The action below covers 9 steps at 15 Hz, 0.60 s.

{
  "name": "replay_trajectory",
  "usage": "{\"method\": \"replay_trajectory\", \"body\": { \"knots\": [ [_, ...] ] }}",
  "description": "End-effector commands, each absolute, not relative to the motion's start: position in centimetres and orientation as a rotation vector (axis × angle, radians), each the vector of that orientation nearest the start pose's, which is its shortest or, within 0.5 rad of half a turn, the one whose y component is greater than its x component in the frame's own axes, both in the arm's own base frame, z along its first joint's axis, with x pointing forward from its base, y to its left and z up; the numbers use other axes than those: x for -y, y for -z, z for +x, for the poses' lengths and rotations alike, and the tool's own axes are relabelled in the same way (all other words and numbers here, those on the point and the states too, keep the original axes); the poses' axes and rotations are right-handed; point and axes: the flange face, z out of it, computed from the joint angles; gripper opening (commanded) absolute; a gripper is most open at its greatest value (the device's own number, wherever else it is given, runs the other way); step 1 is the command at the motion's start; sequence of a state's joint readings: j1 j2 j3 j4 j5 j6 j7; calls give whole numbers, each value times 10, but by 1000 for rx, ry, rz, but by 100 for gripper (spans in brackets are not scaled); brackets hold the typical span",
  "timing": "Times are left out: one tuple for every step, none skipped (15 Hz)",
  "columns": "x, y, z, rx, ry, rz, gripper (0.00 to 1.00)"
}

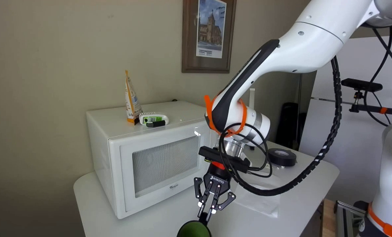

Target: Move the cup to the right

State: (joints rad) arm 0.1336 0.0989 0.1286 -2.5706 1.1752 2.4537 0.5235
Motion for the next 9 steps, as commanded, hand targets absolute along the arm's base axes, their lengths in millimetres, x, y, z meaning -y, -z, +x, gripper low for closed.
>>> {"method": "replay_trajectory", "body": {
  "knots": [
    [-74, -220, 390, -1499, -588, -1960, 5],
    [-65, -217, 388, -1492, -604, -1942, 5],
    [-55, -212, 387, -1488, -620, -1927, 5],
    [-46, -209, 385, -1487, -635, -1912, 5],
    [-38, -204, 384, -1488, -649, -1895, 5],
    [-29, -200, 382, -1497, -654, -1875, 5],
    [-21, -197, 380, -1501, -661, -1855, 5],
    [-13, -194, 378, -1512, -665, -1837, 5],
    [-6, -191, 377, -1520, -672, -1816, 5]
  ]
}}
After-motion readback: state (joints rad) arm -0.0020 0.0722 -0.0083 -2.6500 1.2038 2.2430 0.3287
